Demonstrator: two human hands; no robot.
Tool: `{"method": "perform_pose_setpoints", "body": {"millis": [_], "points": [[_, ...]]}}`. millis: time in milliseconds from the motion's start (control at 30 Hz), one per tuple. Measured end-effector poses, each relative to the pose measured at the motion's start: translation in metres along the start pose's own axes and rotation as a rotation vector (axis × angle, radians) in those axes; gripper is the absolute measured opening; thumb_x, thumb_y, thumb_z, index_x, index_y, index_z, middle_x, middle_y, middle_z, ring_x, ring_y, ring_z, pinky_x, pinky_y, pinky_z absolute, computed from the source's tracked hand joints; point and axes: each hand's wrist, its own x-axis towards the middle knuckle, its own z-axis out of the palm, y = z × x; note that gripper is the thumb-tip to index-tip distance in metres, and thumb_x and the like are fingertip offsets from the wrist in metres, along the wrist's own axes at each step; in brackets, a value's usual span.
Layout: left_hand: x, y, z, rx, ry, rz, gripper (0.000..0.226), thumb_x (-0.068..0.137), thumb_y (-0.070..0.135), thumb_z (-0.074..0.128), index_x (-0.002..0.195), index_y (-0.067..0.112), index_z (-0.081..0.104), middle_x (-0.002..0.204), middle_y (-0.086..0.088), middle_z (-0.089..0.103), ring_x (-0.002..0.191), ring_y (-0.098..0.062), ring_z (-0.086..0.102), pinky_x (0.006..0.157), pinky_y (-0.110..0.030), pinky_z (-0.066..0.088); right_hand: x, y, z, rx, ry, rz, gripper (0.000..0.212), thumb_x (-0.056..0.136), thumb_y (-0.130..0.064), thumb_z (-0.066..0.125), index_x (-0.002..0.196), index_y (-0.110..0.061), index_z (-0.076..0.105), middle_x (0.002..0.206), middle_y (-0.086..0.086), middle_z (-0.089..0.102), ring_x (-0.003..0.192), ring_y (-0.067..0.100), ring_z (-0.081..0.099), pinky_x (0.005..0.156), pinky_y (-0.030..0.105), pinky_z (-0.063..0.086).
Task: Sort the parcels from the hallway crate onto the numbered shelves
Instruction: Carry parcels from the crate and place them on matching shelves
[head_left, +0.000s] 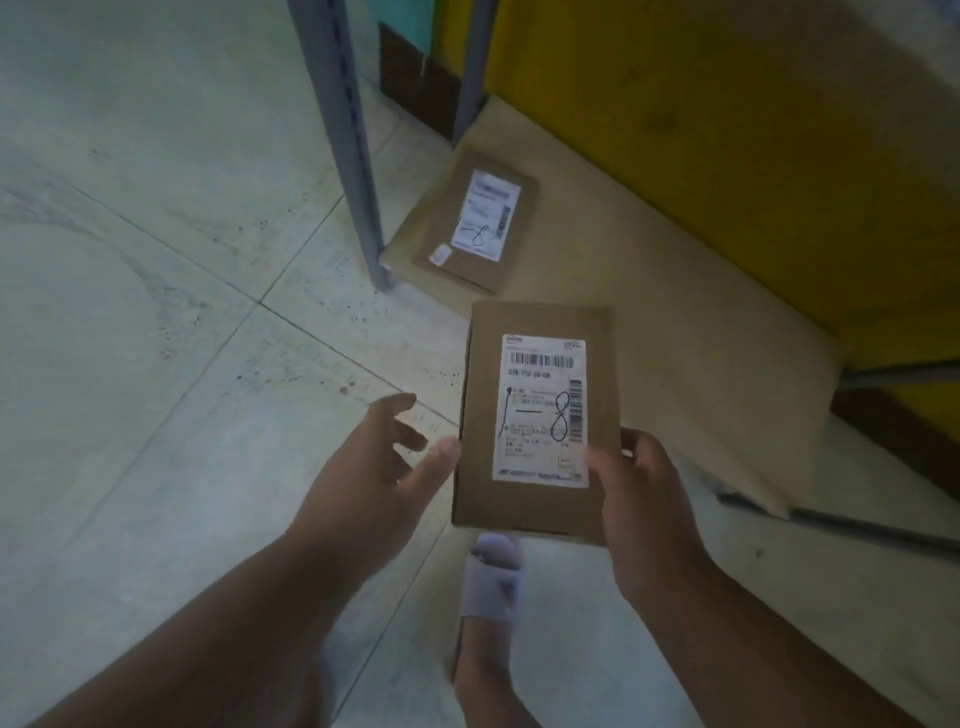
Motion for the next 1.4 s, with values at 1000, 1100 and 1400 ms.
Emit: {"method": "perform_pose_setpoints", "body": {"millis": [1000, 1100, 1400], "points": [[0.171, -0.027, 0.056, 0.327, 0.036, 0.177, 0.067, 0.089, 0.059, 0.055, 0.146, 0.029, 0.036, 0.128, 0.007, 0.057, 0.112, -0.018, 0.058, 0.091, -0.043, 0.051, 0.216, -0.027, 0.075, -0.522, 0.224, -0.165, 0.060, 0.095, -0.046, 0.055, 0.139, -0.008, 0.042, 0.134, 0.018, 0.048, 0.111, 0.033, 0.058, 0.089, 0.047, 0.055], [0.143, -0.026, 0.049, 0.294, 0.065, 0.158, 0.065, 0.088, 0.057, 0.056, 0.144, 0.029, 0.039, 0.127, 0.007, 0.057, 0.111, -0.018, 0.058, 0.092, -0.047, 0.052, 0.157, -0.030, 0.079, -0.465, 0.161, -0.369, 0.054, 0.095, -0.043, 0.056, 0.139, -0.014, 0.044, 0.136, 0.012, 0.046, 0.115, 0.030, 0.055, 0.092, 0.048, 0.053], [-0.045, -0.049, -0.076, 0.198, 0.172, 0.021, 0.056, 0.089, 0.045, 0.065, 0.140, 0.033, 0.044, 0.122, 0.010, 0.057, 0.104, -0.012, 0.057, 0.088, -0.032, 0.048, -0.082, -0.085, 0.092, -0.506, -0.143, -0.659, 0.046, 0.095, -0.034, 0.060, 0.136, -0.017, 0.049, 0.135, 0.002, 0.050, 0.122, 0.015, 0.051, 0.088, 0.021, 0.038]]}}
